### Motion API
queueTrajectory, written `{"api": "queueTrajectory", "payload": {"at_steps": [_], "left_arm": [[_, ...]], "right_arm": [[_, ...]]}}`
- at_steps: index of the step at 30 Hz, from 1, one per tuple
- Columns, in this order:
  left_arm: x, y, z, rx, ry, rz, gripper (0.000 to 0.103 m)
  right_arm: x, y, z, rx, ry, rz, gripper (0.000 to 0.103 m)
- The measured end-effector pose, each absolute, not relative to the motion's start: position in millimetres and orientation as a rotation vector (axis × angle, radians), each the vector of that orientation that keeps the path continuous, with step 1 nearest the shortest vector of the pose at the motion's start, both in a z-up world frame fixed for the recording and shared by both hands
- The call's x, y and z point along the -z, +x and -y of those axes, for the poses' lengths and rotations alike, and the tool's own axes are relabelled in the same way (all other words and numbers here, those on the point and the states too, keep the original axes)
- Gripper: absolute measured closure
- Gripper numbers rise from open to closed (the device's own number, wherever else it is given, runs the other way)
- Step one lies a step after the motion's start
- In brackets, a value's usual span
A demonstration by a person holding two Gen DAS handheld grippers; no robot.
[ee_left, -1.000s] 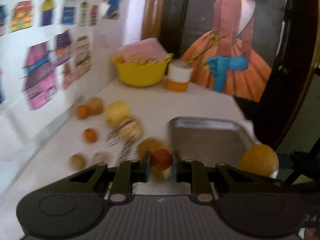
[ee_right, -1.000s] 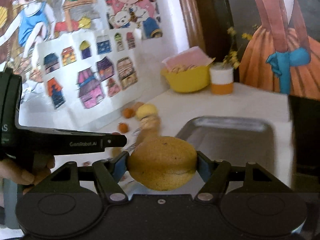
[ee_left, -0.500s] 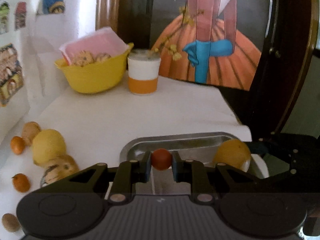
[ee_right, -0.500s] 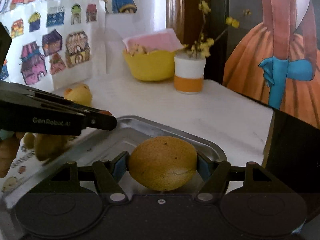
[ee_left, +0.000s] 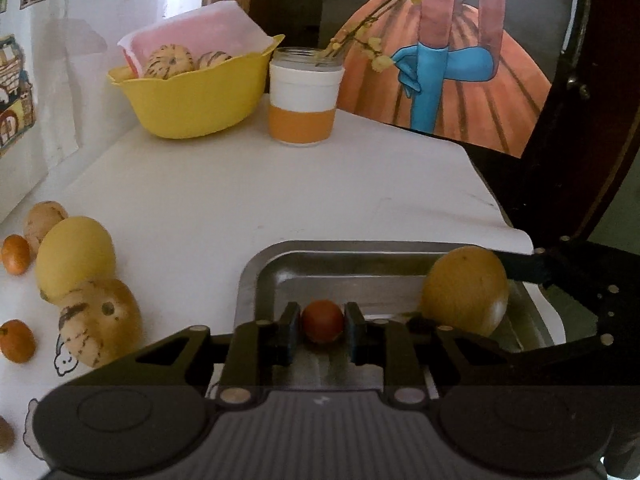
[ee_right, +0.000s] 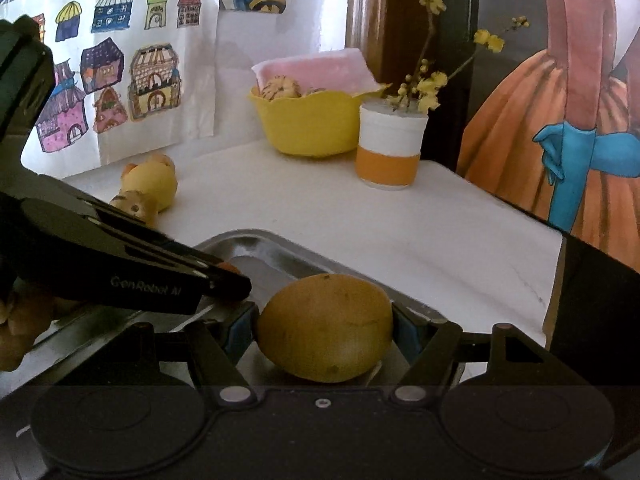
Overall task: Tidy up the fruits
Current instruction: 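Carry both fruits over the metal tray and open both tools to release them, then withdraw both open tools from the tray back toward the fruits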
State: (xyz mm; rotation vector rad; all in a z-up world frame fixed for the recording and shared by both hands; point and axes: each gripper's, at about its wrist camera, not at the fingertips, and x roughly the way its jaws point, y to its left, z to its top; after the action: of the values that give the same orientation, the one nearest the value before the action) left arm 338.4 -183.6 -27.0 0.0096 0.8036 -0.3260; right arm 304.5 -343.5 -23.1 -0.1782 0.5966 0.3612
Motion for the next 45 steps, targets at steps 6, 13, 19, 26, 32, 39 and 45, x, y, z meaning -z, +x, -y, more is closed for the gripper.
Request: {"api": "queueTrajectory", "payload": {"at_steps": [6,13,19,26,32,39,45], "left_arm": [[11,323,178,0.302,-0.030,-0.729,0.021],[-20,288,168,0.304,-0.076,-0.632,0.003],[-43,243,141,0.296,-0.131,-0.545,0.001],[-59,194,101,0.286,-0.158,-0.492,0.001],[-57,151,76,0.292,-0.122,-0.491,0.001],[-42,111,54,0.321,-0.092,-0.559,0.001],[-26,79,35,0.309,-0.069,-0.606,0.001]], "right_arm": [[12,284,349,-0.328,-0.173,-0.559,0.009],[-8,239,351,-0.270,-0.117,-0.503,0.001],[-33,193,341,-0.215,-0.096,-0.443,0.001],[-56,138,329,-0.157,-0.077,-0.396,0.001],[-56,96,311,-0.141,-0.072,-0.438,0.001],[-47,48,287,-0.132,-0.063,-0.506,0.001],[-37,15,261,-0.166,-0.055,-0.562,0.001]]}}
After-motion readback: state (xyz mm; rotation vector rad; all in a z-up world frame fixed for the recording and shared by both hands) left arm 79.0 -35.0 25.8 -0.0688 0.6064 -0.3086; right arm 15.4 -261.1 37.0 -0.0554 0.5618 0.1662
